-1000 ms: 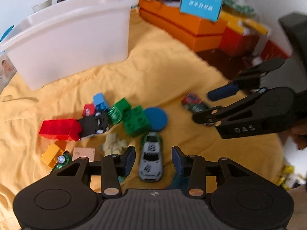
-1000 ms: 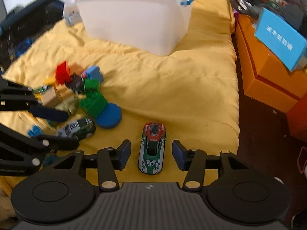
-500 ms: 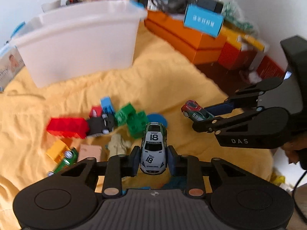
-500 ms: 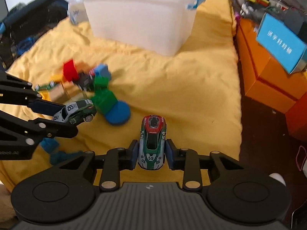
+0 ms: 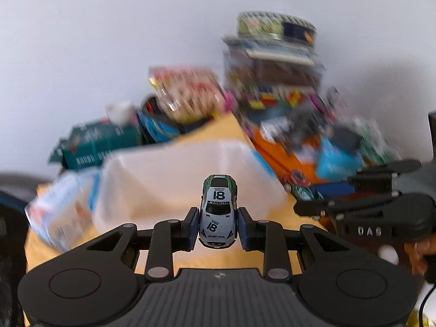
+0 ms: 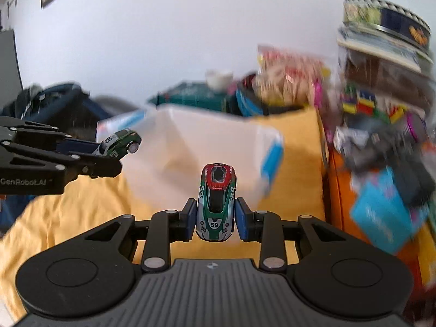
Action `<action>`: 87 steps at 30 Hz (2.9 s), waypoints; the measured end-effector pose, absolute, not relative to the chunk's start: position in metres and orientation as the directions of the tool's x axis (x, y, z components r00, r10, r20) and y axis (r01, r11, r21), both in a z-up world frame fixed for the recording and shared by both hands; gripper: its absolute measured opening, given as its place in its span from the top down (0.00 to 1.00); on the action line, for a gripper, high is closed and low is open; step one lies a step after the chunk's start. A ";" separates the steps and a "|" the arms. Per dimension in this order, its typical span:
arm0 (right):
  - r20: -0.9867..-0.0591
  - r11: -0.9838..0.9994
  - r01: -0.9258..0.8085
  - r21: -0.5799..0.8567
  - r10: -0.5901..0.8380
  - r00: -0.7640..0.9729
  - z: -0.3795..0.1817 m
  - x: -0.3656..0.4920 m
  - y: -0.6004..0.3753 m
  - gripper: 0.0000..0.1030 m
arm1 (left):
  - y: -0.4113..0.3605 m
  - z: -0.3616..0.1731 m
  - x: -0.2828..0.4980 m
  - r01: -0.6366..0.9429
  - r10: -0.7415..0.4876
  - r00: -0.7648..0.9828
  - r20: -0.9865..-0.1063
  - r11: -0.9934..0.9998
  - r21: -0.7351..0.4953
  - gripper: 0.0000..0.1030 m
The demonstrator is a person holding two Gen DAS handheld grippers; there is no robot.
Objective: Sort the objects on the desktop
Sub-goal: 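Carry both cars over the white bin and open both tools to drop them, then grasp the beige figurine with left tool while right tool grasps teal figurine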
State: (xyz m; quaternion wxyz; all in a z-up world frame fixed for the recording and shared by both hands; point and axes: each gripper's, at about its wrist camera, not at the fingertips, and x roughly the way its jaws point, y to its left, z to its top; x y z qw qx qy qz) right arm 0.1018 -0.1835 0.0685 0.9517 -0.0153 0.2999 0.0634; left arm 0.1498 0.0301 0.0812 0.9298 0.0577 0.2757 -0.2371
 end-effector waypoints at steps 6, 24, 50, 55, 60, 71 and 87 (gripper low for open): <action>-0.544 0.994 -0.078 0.072 0.105 0.832 0.074 0.167 -0.186 0.68 | 0.039 0.086 0.218 0.420 -0.378 0.784 -0.491 0.907 -0.028 0.68; -0.597 0.991 -0.026 0.134 0.102 0.796 0.040 0.191 -0.178 0.52 | 0.065 0.044 0.229 0.374 -0.349 0.762 -0.546 0.925 -0.070 0.34; -0.798 0.935 -0.339 0.106 0.283 0.532 -0.039 0.037 -0.139 0.59 | 0.059 -0.055 0.060 0.443 -0.330 0.492 -0.806 0.891 -0.094 0.27; -0.792 0.913 -0.394 0.107 0.318 0.522 -0.036 0.028 -0.123 0.60 | 0.059 -0.061 0.048 0.452 -0.325 0.478 -0.816 0.888 -0.089 0.27; -0.815 0.924 -0.375 0.073 0.272 0.512 -0.039 0.032 -0.120 0.61 | 0.066 -0.060 0.044 0.438 -0.341 0.470 -0.814 0.891 -0.121 0.28; -0.860 0.766 -0.640 0.059 0.365 0.357 -0.031 -0.010 -0.139 0.60 | 0.027 -0.072 0.046 0.570 -0.436 0.362 -0.824 0.803 -0.175 0.33; -0.898 0.448 -0.892 -0.065 0.364 0.248 -0.054 0.005 -0.097 0.59 | 0.001 -0.084 0.094 0.626 -0.397 0.331 -0.856 0.771 -0.116 0.63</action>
